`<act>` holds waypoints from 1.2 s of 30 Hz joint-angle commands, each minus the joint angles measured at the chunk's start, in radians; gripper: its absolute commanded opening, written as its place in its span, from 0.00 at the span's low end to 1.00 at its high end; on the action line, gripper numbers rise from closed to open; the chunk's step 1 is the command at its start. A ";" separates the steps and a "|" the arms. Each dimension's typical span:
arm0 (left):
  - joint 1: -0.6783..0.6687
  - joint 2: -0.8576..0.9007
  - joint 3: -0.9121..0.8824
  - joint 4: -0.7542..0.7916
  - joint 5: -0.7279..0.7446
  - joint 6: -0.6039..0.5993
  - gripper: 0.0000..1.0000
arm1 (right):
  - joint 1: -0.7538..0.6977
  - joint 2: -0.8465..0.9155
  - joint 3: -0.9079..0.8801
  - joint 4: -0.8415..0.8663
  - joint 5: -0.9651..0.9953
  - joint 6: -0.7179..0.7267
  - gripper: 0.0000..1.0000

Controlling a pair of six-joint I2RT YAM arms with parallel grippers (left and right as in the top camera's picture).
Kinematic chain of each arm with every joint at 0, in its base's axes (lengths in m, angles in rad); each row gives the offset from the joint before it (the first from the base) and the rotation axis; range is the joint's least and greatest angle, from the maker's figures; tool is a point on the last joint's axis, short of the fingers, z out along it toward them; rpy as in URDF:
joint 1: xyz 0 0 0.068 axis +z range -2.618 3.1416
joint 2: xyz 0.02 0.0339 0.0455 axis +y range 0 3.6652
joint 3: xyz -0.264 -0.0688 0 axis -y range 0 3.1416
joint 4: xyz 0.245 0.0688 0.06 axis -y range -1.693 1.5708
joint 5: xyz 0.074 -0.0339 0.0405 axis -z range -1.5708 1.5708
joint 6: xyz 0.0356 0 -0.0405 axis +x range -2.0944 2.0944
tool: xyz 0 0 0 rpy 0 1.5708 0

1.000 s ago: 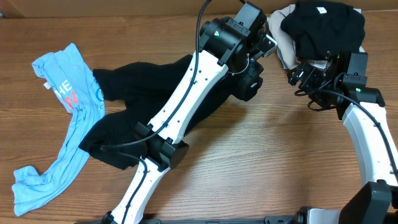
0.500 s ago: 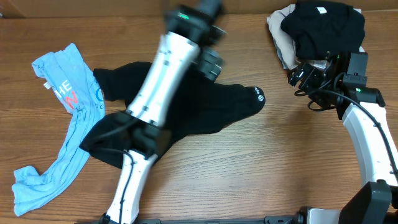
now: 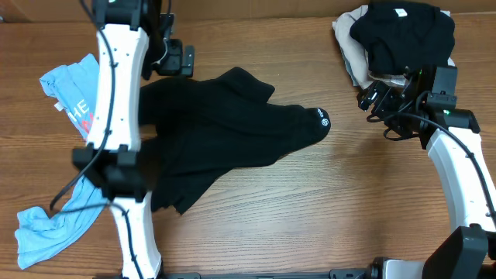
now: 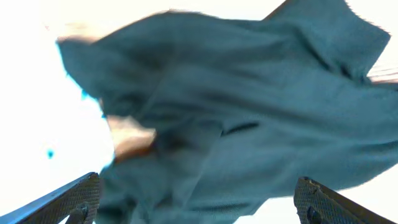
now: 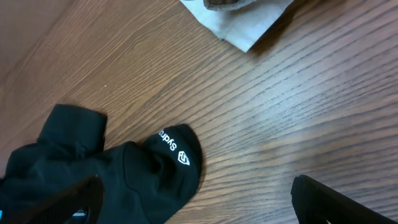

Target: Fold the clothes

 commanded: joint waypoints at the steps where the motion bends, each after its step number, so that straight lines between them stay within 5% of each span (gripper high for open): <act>1: 0.023 -0.181 -0.153 -0.003 -0.138 -0.106 1.00 | -0.003 0.001 0.015 0.017 -0.005 -0.021 1.00; 10: 0.169 -0.383 -0.615 0.213 -0.156 -0.138 1.00 | -0.003 0.001 0.015 0.037 -0.005 -0.026 1.00; 25: 0.361 -0.400 -1.166 0.752 -0.084 -0.149 0.99 | -0.003 0.001 0.015 0.041 0.003 -0.051 1.00; 27: 0.373 -0.400 -1.231 0.853 -0.084 -0.150 0.81 | -0.003 0.001 0.015 0.040 0.003 -0.051 1.00; 28: 0.377 -0.400 -1.261 0.896 -0.084 -0.150 0.68 | -0.003 0.001 0.015 0.040 0.003 -0.051 1.00; 29: 0.380 -0.400 -1.287 0.936 -0.087 -0.155 0.43 | -0.003 0.001 0.015 0.040 0.003 -0.051 1.00; 30: 0.383 -0.400 -1.313 0.975 -0.090 -0.161 0.32 | -0.003 0.001 0.015 0.040 0.003 -0.051 1.00; 36: 0.386 -0.399 -1.415 1.112 -0.090 -0.229 0.04 | -0.003 0.001 0.015 0.041 0.003 -0.051 1.00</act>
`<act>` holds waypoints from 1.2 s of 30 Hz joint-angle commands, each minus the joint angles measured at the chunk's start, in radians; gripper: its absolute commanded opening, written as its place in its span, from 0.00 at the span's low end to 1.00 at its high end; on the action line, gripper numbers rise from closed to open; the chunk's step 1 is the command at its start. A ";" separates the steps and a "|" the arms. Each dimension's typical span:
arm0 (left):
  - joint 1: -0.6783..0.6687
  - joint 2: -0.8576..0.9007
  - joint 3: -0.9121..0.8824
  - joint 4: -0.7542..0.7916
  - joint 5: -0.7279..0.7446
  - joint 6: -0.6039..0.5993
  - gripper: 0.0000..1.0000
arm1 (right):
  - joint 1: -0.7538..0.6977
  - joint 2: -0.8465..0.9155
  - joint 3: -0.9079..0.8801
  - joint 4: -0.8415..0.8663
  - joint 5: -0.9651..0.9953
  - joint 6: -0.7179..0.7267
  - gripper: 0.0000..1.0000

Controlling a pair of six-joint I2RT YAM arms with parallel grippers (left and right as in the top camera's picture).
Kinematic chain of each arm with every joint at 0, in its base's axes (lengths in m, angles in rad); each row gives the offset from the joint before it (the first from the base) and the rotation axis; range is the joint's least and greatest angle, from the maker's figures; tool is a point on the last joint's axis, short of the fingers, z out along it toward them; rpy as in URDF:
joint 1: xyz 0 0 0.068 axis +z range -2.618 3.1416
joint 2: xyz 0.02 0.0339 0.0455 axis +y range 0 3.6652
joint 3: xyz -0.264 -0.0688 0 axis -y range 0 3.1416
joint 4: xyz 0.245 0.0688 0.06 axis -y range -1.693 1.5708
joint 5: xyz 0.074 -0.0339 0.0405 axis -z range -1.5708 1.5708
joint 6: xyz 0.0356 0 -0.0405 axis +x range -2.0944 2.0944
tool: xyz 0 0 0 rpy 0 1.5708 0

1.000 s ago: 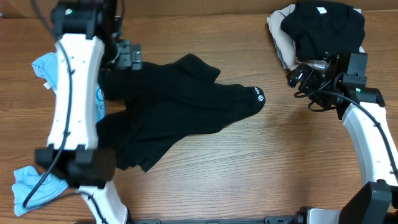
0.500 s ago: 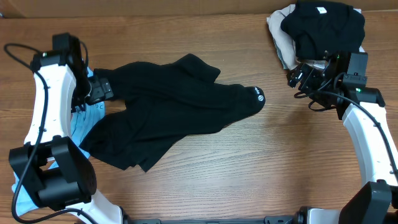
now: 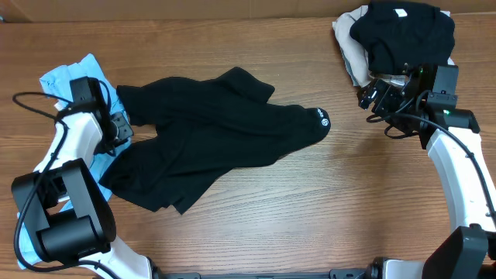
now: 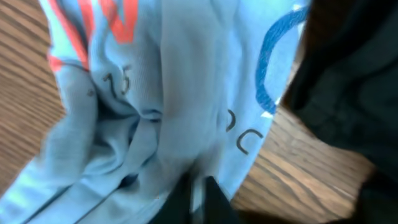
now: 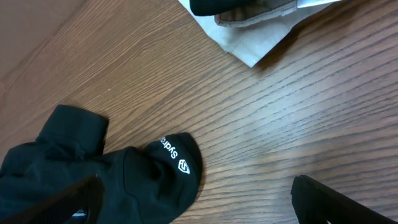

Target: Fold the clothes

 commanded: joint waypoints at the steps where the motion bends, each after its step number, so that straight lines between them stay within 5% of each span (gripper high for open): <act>1: 0.007 -0.016 -0.056 0.045 0.001 -0.051 0.04 | -0.003 0.001 0.015 0.006 0.003 -0.007 1.00; 18: 0.127 0.042 -0.103 0.318 -0.280 -0.050 0.04 | -0.003 0.001 0.015 0.003 0.003 -0.007 1.00; 30: 0.180 0.042 -0.102 0.505 -0.285 0.040 0.04 | -0.003 0.001 0.015 -0.020 0.021 -0.007 1.00; 36: 0.176 0.039 -0.097 0.498 -0.085 0.040 0.04 | -0.003 0.001 0.015 -0.018 0.021 -0.007 1.00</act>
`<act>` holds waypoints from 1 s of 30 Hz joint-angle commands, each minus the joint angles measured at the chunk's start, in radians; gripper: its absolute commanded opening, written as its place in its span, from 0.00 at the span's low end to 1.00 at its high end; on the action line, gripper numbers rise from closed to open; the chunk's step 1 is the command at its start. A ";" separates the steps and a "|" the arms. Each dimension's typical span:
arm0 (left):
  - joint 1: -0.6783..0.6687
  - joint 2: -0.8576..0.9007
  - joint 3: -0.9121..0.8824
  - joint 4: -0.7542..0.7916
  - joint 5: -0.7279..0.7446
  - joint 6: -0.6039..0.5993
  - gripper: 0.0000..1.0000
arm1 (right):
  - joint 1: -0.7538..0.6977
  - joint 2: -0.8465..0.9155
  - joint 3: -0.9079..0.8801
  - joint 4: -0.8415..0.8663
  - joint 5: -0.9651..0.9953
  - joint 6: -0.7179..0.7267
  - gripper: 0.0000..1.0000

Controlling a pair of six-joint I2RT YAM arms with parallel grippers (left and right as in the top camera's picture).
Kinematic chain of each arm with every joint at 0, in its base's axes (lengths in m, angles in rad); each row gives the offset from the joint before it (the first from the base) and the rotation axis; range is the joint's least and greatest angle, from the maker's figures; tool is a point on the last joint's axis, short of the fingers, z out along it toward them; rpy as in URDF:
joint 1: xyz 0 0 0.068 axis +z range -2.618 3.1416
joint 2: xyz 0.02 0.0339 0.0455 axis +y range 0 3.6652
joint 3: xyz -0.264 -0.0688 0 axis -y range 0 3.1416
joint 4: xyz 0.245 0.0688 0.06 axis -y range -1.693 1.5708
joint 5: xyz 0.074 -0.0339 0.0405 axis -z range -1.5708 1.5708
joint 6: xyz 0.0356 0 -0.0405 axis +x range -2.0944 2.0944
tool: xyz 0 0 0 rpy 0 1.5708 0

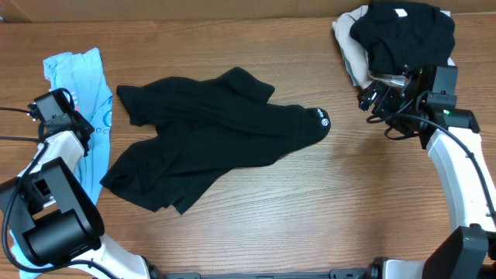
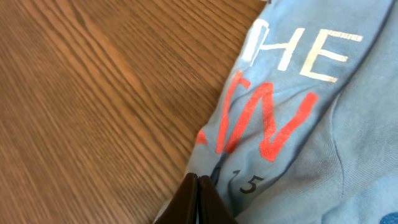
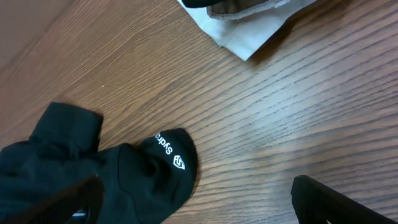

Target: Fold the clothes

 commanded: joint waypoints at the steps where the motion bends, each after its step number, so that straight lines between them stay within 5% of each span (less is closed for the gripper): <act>1: -0.001 0.012 0.001 -0.004 0.164 0.020 0.04 | -0.003 0.001 0.015 0.003 0.009 -0.007 1.00; 14: -0.061 -0.055 0.142 -0.188 0.278 0.055 0.04 | -0.003 0.001 0.015 0.006 0.009 -0.006 1.00; 21: -0.119 -0.046 0.153 -0.289 0.319 0.028 0.13 | -0.003 0.001 0.015 0.005 0.009 -0.006 1.00; 30: -0.097 0.019 0.152 -0.401 0.287 -0.018 0.04 | -0.003 0.001 0.015 0.002 0.009 -0.007 1.00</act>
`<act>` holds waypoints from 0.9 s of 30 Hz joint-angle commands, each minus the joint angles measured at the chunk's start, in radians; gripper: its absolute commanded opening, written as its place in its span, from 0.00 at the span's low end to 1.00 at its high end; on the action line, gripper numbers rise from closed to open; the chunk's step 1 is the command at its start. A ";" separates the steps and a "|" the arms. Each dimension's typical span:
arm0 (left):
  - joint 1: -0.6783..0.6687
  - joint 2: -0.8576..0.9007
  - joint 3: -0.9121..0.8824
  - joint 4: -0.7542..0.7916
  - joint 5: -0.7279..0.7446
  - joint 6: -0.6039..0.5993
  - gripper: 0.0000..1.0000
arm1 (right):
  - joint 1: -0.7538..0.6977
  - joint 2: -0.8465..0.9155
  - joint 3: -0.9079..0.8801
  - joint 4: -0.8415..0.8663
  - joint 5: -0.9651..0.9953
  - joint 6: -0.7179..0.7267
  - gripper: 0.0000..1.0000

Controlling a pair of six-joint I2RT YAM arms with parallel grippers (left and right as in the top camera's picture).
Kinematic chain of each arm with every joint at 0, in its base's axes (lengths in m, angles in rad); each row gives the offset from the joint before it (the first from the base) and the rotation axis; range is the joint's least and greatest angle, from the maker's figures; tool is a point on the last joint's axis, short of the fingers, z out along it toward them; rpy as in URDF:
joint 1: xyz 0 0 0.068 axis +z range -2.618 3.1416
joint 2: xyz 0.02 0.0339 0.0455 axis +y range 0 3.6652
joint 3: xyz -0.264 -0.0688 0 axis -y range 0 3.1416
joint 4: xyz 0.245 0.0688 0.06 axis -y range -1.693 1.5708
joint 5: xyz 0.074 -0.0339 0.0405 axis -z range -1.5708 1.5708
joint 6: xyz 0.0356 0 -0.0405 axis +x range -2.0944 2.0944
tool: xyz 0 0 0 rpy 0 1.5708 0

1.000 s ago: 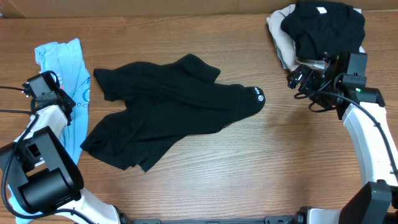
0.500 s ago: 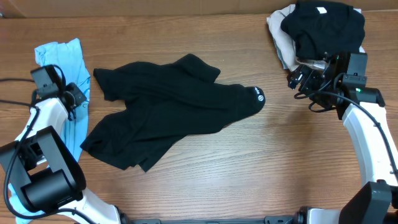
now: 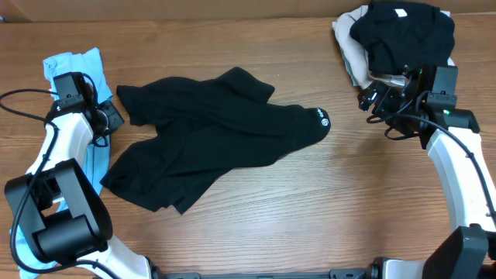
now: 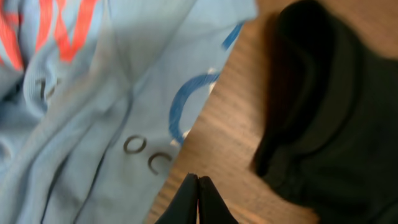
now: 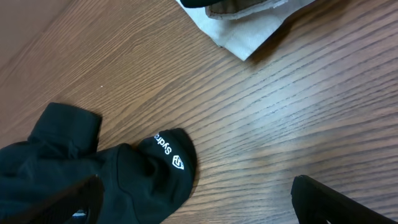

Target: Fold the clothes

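A crumpled black garment [image 3: 209, 132] lies at mid table, its logo sleeve [image 5: 168, 158] pointing right. A light blue printed shirt [image 3: 74, 63] lies along the left edge, apart from the black one. My left gripper [image 3: 110, 120] sits low in the gap between the two. In its wrist view it [image 4: 198, 199] is shut with nothing seen between the fingers, the blue shirt [image 4: 93, 93] to the left and the black cloth [image 4: 336, 112] to the right. My right gripper [image 3: 370, 97] hangs open right of the logo sleeve, over bare wood [image 5: 261, 143].
A pile of clothes [image 3: 399, 35], black on top of a pale cloth [image 5: 242, 31], sits at the back right corner beside the right arm. Bare wood spreads across the front right of the table [image 3: 333, 217].
My left gripper, still shut, has moved from the far left edge of the blue shirt to the gap between that shirt and the black garment. The right arm has not moved.
First my left arm was raised, its gripper open over the black garment, which overlapped the blue shirt. Then the gripper was down and shut at the blue shirt's right edge. Later it was further left, with the blue shirt clear of the black one. Now it is between them.
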 commanded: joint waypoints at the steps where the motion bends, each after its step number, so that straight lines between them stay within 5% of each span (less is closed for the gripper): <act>1: 0.024 0.041 0.005 -0.005 -0.027 -0.015 0.04 | -0.003 0.001 0.015 0.001 0.005 -0.006 1.00; 22: 0.151 0.332 0.005 0.175 -0.209 -0.013 0.04 | -0.003 0.001 0.015 -0.029 0.030 -0.010 1.00; 27: 0.202 0.332 0.008 0.278 -0.299 0.080 0.04 | -0.003 0.001 0.015 -0.027 0.029 -0.010 1.00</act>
